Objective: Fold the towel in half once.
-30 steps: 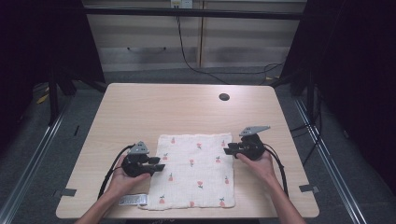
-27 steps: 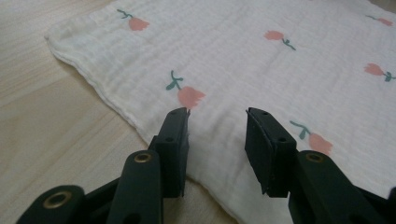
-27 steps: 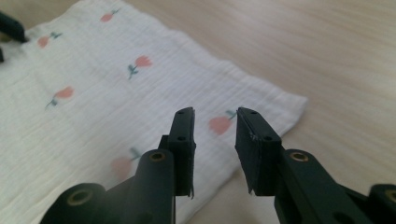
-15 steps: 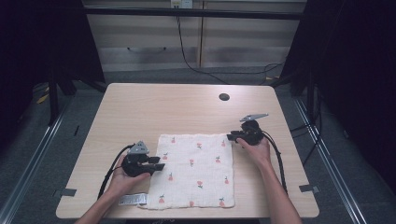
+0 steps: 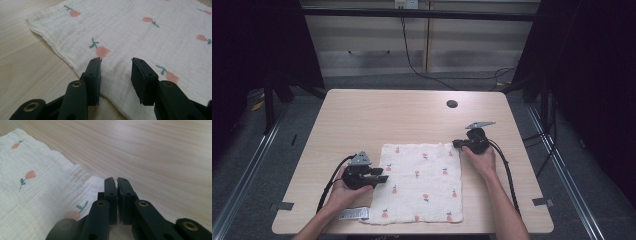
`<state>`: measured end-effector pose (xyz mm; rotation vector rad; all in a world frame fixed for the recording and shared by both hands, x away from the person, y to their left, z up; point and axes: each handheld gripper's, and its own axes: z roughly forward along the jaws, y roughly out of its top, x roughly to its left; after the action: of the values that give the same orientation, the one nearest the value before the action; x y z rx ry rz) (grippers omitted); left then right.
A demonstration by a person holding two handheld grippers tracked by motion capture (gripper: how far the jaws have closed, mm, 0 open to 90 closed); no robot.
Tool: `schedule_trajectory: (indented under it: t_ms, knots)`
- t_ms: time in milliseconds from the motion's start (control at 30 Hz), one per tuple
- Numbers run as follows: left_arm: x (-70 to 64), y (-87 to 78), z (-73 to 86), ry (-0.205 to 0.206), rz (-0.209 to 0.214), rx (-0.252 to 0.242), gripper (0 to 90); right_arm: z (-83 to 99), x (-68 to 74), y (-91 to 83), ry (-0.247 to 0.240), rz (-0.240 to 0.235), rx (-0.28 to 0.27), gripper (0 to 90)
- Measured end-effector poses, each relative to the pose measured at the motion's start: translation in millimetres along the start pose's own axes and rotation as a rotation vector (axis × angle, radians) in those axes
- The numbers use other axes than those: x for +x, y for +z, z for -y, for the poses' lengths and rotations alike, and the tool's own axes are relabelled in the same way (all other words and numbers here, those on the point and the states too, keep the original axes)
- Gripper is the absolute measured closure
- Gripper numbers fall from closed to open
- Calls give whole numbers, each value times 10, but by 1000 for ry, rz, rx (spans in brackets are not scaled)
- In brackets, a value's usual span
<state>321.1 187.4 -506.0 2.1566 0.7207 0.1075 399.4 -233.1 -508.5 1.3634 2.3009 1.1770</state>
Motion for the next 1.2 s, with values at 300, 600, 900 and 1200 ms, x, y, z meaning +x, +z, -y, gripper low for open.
schedule_trajectory:
  t_ms: [300, 600, 900, 1200]
  knots:
    - [37, -55, -66, 4, -31, 24, 521, -47, 22, -103, 6, -54, -54, 888]
    - [487, -62, -371, -97, -70, -82, 538, -77, 73, -171, -11, -71, -70, 888]
    - [774, 189, -536, -163, -92, -63, 534, 1, 167, -205, -16, -97, -81, 888]
    - [912, 364, -530, -157, -123, 3, 527, 2, 194, -210, -39, -82, -69, 887]
